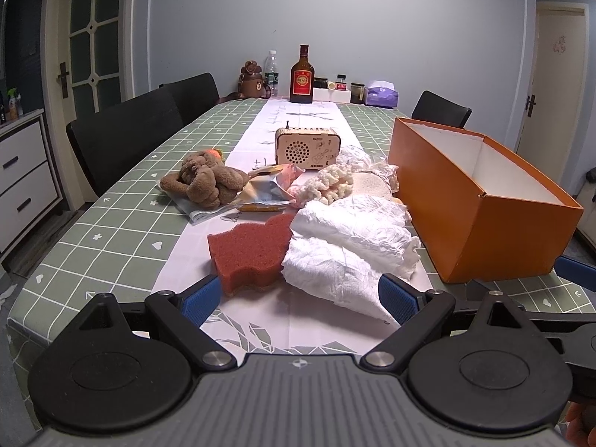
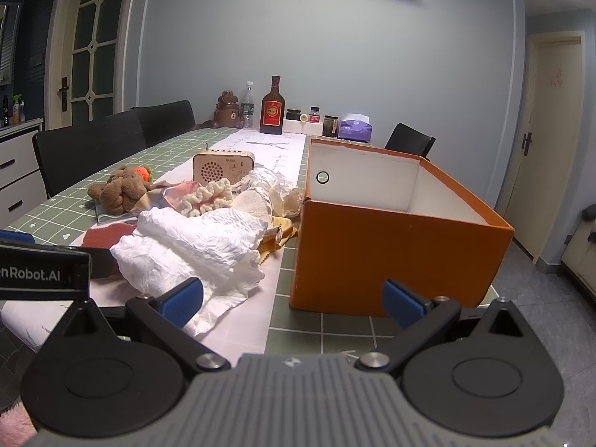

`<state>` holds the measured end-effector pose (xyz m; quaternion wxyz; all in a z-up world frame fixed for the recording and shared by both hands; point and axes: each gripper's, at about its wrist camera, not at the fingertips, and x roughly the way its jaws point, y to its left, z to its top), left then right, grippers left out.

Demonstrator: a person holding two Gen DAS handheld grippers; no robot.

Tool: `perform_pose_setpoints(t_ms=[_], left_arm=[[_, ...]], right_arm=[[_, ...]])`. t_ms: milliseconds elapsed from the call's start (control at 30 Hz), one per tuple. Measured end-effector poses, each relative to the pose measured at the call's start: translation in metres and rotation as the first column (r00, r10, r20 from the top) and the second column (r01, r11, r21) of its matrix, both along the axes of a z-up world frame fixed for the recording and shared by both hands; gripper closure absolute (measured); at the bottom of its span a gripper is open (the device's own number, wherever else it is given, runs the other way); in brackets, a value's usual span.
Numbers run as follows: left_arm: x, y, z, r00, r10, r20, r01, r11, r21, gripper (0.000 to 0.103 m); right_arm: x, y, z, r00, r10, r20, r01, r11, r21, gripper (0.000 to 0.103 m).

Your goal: Organize soft objects

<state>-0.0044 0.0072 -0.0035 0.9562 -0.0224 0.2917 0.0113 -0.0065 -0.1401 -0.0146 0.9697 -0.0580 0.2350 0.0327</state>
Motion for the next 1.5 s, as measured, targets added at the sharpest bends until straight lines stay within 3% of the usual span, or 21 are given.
perform_pose_setpoints(t_ms=[1500], left_arm=[[0.0003,-0.0021,-0.0025,1.000,-0.010,-0.006,0.010,1.000,0.001,0.000]], right_arm=[[0.0037,0.0004,-0.0039,1.000,-0.010,-0.010,0.010,1.000,-0.014,0.003]])
